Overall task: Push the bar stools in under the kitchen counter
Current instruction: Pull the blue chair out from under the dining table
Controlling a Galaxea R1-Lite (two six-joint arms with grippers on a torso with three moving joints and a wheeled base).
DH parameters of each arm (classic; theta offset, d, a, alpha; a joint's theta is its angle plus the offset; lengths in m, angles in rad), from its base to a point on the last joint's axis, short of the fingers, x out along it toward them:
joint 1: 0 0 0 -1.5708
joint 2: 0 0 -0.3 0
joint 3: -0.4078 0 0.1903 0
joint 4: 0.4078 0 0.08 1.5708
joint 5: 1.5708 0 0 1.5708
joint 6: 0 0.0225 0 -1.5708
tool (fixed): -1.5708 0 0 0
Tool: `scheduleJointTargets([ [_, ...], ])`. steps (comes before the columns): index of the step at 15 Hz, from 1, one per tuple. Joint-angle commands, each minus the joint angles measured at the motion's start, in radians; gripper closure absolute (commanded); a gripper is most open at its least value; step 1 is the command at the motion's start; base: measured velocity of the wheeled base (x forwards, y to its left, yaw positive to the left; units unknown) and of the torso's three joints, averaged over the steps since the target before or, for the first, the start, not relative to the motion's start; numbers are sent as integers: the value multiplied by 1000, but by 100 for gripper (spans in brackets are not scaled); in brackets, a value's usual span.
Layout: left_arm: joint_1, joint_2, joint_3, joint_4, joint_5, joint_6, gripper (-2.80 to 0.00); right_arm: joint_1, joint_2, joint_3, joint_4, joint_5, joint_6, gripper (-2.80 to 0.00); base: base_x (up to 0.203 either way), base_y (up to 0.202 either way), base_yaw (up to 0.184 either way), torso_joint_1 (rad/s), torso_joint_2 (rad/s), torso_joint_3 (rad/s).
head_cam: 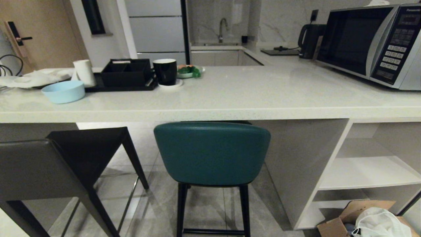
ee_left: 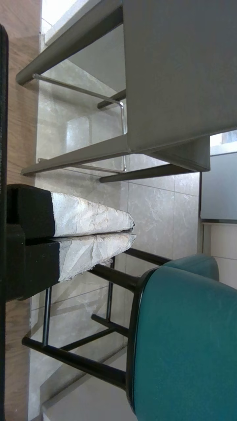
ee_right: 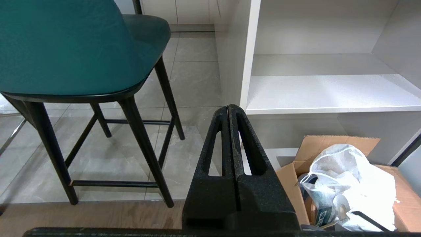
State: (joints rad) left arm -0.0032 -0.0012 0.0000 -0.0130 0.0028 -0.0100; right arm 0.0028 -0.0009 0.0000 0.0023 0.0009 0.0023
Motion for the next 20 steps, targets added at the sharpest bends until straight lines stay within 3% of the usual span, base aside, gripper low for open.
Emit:
scheduleJointTargets([
  [1, 0, 1, 2, -1, 0, -1, 0, 0, 1, 0, -1, -1, 1, 0, 0, 0, 0, 0, 0, 0],
  [17, -1, 1, 2, -1, 0, 1, 0, 0, -1, 0, -1, -1, 1, 0, 0, 0, 0, -1, 3, 2],
  [20, -1, 1, 2, -1, 0, 1, 0, 0, -1, 0, -1, -1, 1, 0, 0, 0, 0, -109, 318, 197],
])
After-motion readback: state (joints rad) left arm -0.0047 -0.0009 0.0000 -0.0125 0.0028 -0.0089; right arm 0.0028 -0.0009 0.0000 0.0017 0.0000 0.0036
